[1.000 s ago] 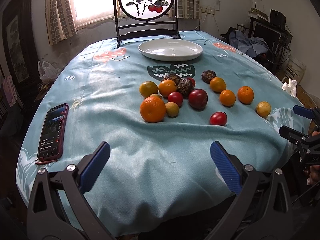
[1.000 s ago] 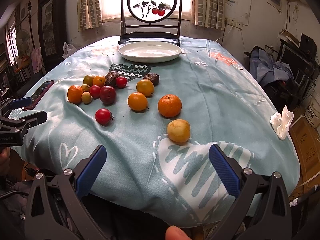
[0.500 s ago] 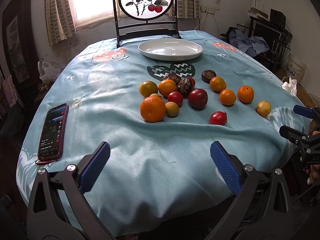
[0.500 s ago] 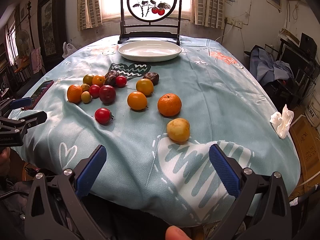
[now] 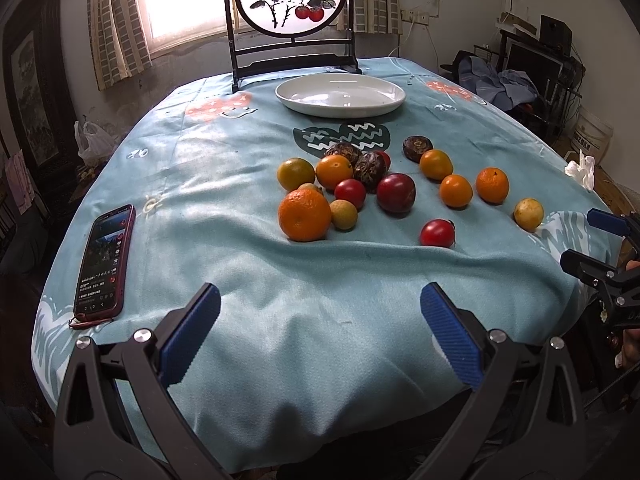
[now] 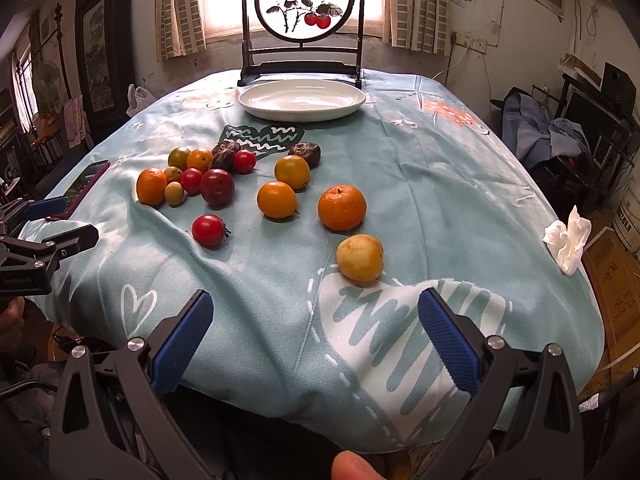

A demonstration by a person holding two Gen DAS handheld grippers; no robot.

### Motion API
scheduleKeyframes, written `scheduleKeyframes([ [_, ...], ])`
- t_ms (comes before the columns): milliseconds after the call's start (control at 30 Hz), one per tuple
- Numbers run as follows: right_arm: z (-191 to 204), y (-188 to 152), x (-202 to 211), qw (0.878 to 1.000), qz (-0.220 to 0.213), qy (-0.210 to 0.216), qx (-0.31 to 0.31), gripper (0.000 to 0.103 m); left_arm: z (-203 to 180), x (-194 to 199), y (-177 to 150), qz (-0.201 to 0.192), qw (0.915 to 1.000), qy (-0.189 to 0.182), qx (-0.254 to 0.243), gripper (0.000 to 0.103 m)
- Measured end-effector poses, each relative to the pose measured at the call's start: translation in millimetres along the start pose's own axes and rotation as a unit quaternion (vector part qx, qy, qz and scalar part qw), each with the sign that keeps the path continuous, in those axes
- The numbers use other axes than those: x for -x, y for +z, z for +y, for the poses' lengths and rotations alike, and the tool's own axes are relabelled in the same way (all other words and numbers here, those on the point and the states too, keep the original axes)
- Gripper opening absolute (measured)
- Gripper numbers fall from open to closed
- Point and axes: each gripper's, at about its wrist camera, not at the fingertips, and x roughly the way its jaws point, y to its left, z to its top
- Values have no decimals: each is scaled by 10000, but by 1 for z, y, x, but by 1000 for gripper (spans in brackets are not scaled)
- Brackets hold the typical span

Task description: Organize fruits

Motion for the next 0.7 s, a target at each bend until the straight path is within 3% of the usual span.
scheduleKeyframes([
  [600,-31,3,-20,9979,-60,347,-540,101,1,-24,1,353,9993,-49,72,101],
  [633,-34,3,-23,9977,-72,325,-595,100,2,-26,1,373,9993,-47,88,101],
  [700,-41,6,-31,9974,-67,292,-660,87,2,-28,1,360,9993,-63,98,101],
])
